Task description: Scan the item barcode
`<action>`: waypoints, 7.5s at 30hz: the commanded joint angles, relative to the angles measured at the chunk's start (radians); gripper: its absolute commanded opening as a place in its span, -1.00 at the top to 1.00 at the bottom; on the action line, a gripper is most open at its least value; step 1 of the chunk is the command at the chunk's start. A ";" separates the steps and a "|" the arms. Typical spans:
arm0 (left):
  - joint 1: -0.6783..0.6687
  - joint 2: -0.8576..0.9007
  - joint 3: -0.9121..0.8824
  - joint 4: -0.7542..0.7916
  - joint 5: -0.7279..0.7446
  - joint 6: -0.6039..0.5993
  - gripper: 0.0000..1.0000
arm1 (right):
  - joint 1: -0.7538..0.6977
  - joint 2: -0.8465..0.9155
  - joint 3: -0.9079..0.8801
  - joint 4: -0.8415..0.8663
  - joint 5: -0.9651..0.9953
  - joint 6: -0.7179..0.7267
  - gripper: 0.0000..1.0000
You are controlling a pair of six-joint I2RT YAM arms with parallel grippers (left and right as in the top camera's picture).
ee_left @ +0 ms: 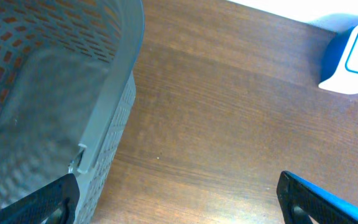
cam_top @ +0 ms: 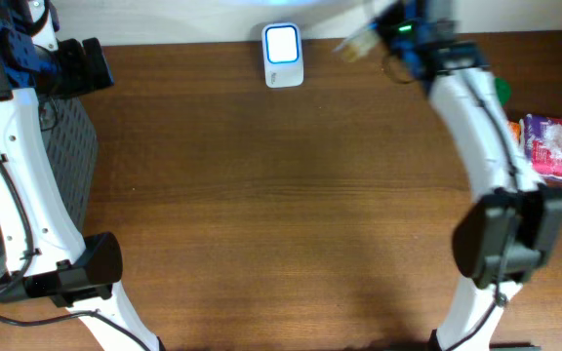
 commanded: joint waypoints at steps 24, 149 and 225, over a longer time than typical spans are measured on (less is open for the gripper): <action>0.002 -0.015 0.008 0.000 0.008 -0.006 -0.99 | -0.459 -0.481 -0.182 -0.547 -0.035 -0.659 -0.97; 0.002 -0.015 0.008 0.000 0.008 -0.006 -0.98 | -0.066 -2.018 -1.941 0.465 -0.024 -0.954 -0.97; -0.140 -2.047 -2.715 1.607 0.037 0.075 -0.98 | -0.066 -2.018 -1.941 0.465 -0.024 -0.954 -0.97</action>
